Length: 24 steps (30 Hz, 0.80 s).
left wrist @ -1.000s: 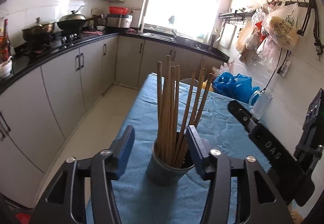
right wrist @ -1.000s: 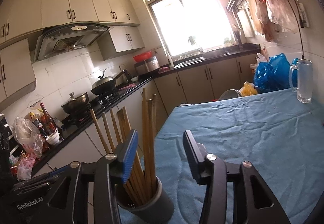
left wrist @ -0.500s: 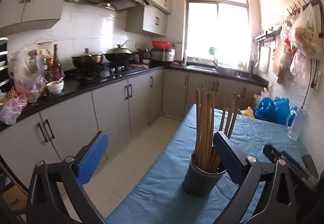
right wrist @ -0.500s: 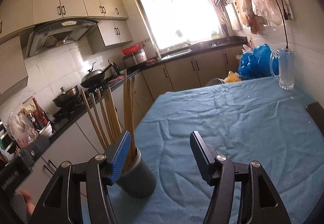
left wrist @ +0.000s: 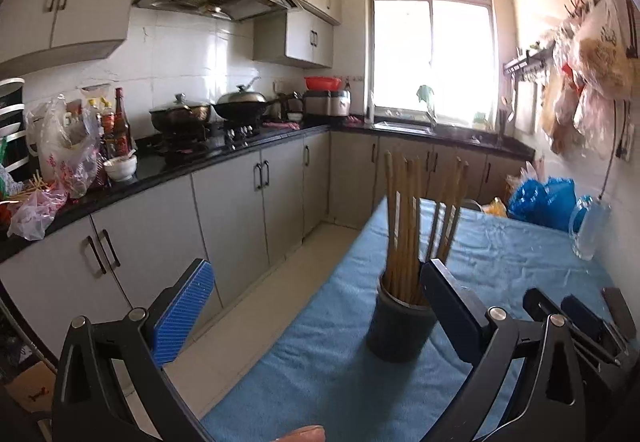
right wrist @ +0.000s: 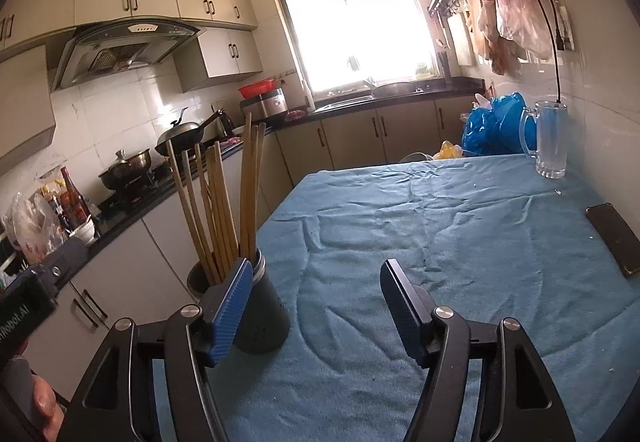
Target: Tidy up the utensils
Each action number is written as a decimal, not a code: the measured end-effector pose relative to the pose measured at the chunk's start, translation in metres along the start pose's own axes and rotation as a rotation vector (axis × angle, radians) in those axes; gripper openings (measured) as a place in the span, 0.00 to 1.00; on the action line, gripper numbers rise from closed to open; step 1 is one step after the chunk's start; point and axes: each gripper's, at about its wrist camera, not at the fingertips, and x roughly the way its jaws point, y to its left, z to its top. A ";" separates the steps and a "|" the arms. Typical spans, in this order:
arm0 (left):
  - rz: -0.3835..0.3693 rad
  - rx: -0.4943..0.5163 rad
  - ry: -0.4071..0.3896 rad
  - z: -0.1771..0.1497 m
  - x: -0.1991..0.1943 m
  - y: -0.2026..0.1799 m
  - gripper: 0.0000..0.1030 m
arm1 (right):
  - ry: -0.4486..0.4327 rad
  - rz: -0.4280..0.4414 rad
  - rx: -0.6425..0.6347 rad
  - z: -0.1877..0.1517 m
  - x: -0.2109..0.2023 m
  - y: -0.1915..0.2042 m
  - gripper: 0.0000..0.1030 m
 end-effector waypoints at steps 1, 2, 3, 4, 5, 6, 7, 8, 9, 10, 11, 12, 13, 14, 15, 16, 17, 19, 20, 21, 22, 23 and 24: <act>-0.014 -0.001 0.023 -0.002 0.001 -0.001 1.00 | 0.001 0.000 -0.003 -0.001 -0.001 0.000 0.69; -0.020 -0.002 0.040 -0.004 0.003 -0.003 1.00 | 0.001 -0.001 -0.005 -0.001 -0.001 0.000 0.70; -0.023 -0.001 0.053 -0.006 0.003 -0.004 1.00 | 0.000 -0.003 -0.007 -0.001 -0.002 0.000 0.70; -0.020 0.003 0.060 -0.008 0.004 -0.005 1.00 | -0.001 -0.006 -0.009 -0.002 -0.003 0.000 0.70; -0.009 0.016 0.072 -0.010 0.006 -0.007 1.00 | -0.003 -0.009 -0.010 -0.002 -0.004 0.000 0.71; -0.006 0.023 0.077 -0.011 0.007 -0.009 1.00 | -0.005 -0.014 -0.012 -0.002 -0.004 -0.001 0.71; -0.007 0.030 0.082 -0.012 0.007 -0.010 1.00 | -0.007 -0.018 -0.014 -0.002 -0.005 -0.001 0.72; -0.011 0.034 0.088 -0.014 0.008 -0.011 1.00 | -0.009 -0.021 -0.015 -0.002 -0.006 -0.002 0.73; -0.015 0.034 0.090 -0.014 0.008 -0.011 1.00 | -0.010 -0.023 -0.016 -0.003 -0.006 -0.002 0.73; -0.017 0.033 0.091 -0.015 0.008 -0.011 1.00 | -0.009 -0.025 -0.018 -0.003 -0.006 -0.001 0.73; -0.018 0.033 0.092 -0.015 0.008 -0.011 1.00 | -0.008 -0.027 -0.019 -0.003 -0.006 -0.001 0.73; -0.019 0.033 0.094 -0.016 0.008 -0.011 1.00 | -0.007 -0.029 -0.021 -0.004 -0.006 0.000 0.73; -0.018 0.033 0.095 -0.016 0.008 -0.011 1.00 | -0.006 -0.031 -0.024 -0.004 -0.006 0.001 0.73; -0.017 0.032 0.097 -0.017 0.008 -0.010 1.00 | -0.006 -0.033 -0.028 -0.005 -0.005 0.002 0.73; -0.017 0.030 0.099 -0.017 0.008 -0.011 1.00 | -0.007 -0.035 -0.033 -0.005 -0.005 0.003 0.73; -0.018 0.028 0.102 -0.016 0.009 -0.010 1.00 | -0.009 -0.038 -0.039 -0.005 -0.005 0.004 0.74; -0.019 0.026 0.105 -0.017 0.009 -0.010 1.00 | -0.011 -0.040 -0.043 -0.006 -0.006 0.004 0.74; -0.019 0.024 0.110 -0.018 0.010 -0.010 1.00 | -0.016 -0.046 -0.056 -0.007 -0.006 0.007 0.75; -0.020 0.024 0.113 -0.018 0.011 -0.010 1.00 | -0.019 -0.049 -0.063 -0.007 -0.007 0.008 0.75; -0.019 0.023 0.115 -0.019 0.011 -0.010 1.00 | -0.020 -0.050 -0.067 -0.007 -0.006 0.009 0.76; -0.019 0.023 0.117 -0.019 0.011 -0.009 1.00 | -0.023 -0.054 -0.072 -0.007 -0.006 0.010 0.76; -0.020 0.023 0.119 -0.019 0.012 -0.008 1.00 | -0.025 -0.057 -0.078 -0.007 -0.006 0.011 0.76; -0.019 0.023 0.122 -0.020 0.013 -0.008 1.00 | -0.026 -0.060 -0.083 -0.007 -0.006 0.012 0.76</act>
